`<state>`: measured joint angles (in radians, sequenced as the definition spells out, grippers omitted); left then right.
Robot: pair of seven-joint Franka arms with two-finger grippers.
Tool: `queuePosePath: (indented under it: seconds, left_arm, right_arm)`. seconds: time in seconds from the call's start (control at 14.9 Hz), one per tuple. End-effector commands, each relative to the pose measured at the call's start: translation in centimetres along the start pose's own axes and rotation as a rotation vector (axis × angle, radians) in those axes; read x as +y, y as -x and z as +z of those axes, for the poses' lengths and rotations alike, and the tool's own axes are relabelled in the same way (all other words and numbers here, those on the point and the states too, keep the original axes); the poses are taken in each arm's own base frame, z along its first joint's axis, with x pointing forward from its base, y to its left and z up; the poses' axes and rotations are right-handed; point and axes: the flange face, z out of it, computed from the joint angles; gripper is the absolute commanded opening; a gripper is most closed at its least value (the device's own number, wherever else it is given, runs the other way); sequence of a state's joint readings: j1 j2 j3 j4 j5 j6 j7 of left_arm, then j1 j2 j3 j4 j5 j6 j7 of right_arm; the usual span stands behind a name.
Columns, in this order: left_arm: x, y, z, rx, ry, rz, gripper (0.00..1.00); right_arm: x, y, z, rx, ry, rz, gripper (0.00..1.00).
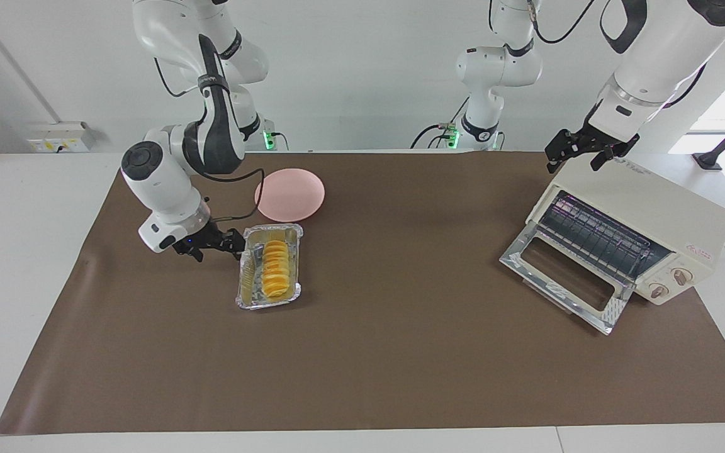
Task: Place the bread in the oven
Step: 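Grasp the rim of the foil tray with the right gripper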
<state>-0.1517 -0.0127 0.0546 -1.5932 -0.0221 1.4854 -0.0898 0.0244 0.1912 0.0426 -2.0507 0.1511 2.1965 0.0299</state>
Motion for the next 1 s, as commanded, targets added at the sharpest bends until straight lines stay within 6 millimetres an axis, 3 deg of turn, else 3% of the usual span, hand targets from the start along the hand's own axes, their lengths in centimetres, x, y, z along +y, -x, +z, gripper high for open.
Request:
queuePosePath:
  seconds: [0.0, 0.27, 0.33, 0.6, 0.74, 0.94]
  left_arm:
    - [-0.1, 0.7, -0.2, 0.008, -0.008, 0.009, 1.0]
    - [0.0, 0.7, -0.3, 0.011, -0.008, 0.008, 1.0]
    - [-0.1, 0.7, -0.3, 0.011, -0.008, 0.006, 1.0]
    - [0.1, 0.7, -0.2, 0.007, -0.008, 0.007, 1.0]
    - [0.3, 0.8, -0.3, 0.008, -0.008, 0.012, 1.0]
    - [0.3, 0.8, -0.2, 0.007, -0.009, 0.012, 1.0]
  right_arm:
    - [-0.1, 0.0, 0.8, 0.005, -0.023, 0.015, 0.94]
    - [-0.1, -0.3, 2.5, 0.005, -0.023, 0.017, 0.87]
    - [0.0, -0.3, 2.7, 0.0, -0.023, 0.018, 0.81]
    - [0.1, 0.4, 4.4, 0.0, -0.052, 0.049, 0.34]
    - [-0.2, 0.3, 4.3, 0.003, -0.053, 0.044, 0.02]
    - [-0.3, 0.2, 4.1, 0.008, -0.054, 0.041, 0.0]
